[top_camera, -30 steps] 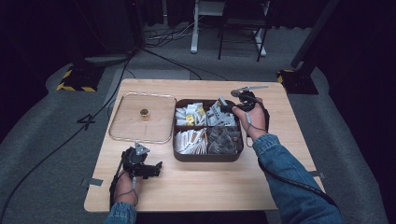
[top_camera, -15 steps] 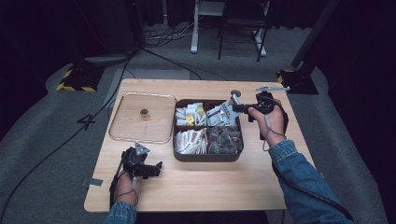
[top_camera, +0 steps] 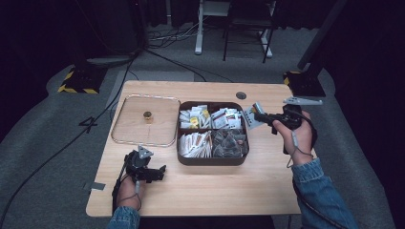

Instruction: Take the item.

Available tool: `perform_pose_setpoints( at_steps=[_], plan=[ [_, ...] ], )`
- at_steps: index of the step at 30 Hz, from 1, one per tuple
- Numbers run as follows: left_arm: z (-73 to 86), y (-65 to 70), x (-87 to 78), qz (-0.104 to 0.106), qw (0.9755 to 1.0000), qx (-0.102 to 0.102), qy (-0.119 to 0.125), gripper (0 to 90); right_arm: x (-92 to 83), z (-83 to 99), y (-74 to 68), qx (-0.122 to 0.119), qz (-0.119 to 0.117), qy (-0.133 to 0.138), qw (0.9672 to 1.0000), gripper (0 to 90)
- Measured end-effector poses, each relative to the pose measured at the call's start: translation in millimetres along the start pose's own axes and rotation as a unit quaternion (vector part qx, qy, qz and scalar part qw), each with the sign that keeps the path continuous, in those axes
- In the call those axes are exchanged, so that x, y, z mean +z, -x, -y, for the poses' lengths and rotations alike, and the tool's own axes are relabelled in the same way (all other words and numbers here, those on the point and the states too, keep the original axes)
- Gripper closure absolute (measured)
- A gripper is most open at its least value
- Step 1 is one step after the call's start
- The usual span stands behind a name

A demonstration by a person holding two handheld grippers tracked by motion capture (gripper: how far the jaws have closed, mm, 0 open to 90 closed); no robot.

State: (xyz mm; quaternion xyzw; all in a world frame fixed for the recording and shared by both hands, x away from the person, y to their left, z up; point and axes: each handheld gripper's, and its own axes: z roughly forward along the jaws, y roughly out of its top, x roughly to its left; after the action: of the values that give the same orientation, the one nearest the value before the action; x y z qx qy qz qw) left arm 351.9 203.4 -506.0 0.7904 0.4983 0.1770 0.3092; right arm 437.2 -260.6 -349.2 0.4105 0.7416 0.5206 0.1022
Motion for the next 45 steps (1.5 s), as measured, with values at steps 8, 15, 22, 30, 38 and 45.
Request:
perform_pose_setpoints(
  at_steps=[8,15,22,30,38,45],
  plan=[
    [0.0,0.1,0.0,0.000,1.0000,0.000,0.000,0.0,-18.5,31.4,9.1,0.018,0.015,0.013,0.9996,88.2],
    [0.0,0.2,0.0,0.000,1.0000,-0.001,0.000,0.0,-23.9,43.9,22.5,0.020,0.047,0.004,0.9987,88.1],
    [0.0,0.2,0.0,0.000,1.0000,-0.001,0.000,0.0,-27.8,59.9,48.7,0.046,0.082,-0.010,0.9956,88.1],
    [0.0,0.2,0.0,0.000,1.0000,-0.001,0.000,0.0,-25.7,74.5,69.6,0.061,0.113,-0.028,0.9913,87.9],
    [0.0,0.1,0.0,0.000,1.0000,-0.001,0.000,0.0,-17.1,85.2,81.9,0.089,0.117,-0.056,0.9876,87.8],
    [0.0,0.2,0.0,0.000,1.0000,-0.001,0.000,0.0,-14.8,91.4,87.4,0.114,0.107,-0.078,0.9847,87.2]
  ],
)
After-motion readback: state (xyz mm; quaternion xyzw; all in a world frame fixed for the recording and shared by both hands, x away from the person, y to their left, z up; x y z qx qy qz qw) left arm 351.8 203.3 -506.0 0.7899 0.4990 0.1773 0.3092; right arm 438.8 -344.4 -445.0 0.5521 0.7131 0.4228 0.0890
